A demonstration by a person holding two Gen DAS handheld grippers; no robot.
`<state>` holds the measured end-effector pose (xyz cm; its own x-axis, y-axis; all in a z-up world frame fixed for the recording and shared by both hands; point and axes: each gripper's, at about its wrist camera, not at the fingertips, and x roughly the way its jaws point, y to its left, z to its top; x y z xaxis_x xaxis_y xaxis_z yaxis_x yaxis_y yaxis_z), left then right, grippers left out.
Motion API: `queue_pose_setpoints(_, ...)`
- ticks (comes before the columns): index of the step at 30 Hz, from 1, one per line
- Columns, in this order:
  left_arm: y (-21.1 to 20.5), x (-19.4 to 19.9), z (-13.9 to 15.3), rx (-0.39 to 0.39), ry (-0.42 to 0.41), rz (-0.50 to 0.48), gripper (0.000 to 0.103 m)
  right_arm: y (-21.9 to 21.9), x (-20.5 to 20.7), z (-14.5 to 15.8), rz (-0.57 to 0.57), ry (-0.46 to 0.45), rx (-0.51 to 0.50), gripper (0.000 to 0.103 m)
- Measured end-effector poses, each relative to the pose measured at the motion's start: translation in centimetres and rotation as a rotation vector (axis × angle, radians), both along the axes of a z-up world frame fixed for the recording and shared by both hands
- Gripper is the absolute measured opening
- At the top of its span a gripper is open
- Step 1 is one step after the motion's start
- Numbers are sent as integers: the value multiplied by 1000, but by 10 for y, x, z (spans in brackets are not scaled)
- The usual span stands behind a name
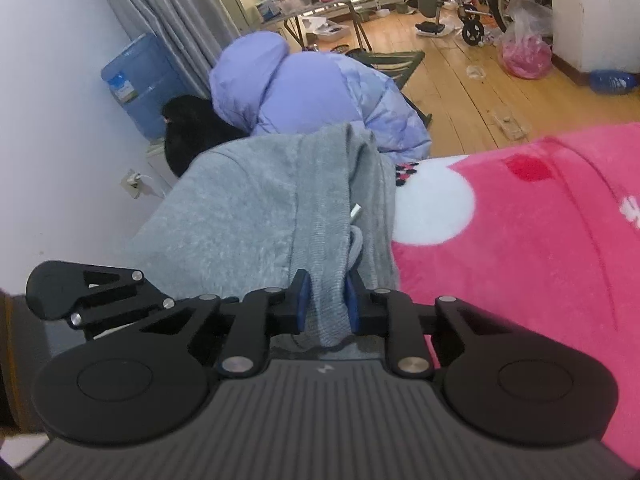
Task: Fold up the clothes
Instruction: 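Lower the hoodie onto the bedspread and open the right gripper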
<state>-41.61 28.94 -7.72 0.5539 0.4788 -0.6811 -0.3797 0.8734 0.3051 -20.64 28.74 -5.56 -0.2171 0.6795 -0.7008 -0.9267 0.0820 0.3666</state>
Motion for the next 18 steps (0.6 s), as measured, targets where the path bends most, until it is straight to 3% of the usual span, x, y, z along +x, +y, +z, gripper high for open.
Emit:
queue_pose_setpoints(3,6,-2,-13,-41,16,-15,8,-3,-3,-10,-2,-7,-4,17)
queue_pose_setpoints(7,15,-1,-29,-100,-12,7,23,1,4,-38,-33,19,-23,19)
queue_pose_setpoints(9,14,-10,-16,-137,-45,10,31,-6,10,-31,-18,45,5,20)
queue_pose_setpoints(10,14,-16,-6,-167,-71,17,41,-11,11,-23,-8,31,31,20)
queue_pose_setpoints(12,21,-33,15,-235,-155,44,46,-21,12,-4,11,-16,104,21)
queue_pose_setpoints(14,37,-52,32,-298,-266,100,52,-21,11,12,28,-45,183,22)
queue_pose_setpoints(16,65,-64,37,-312,-372,234,52,-7,8,20,39,-42,241,22)
queue_pose_setpoints(18,92,-73,22,-325,-394,386,52,23,-2,17,66,-52,265,22)
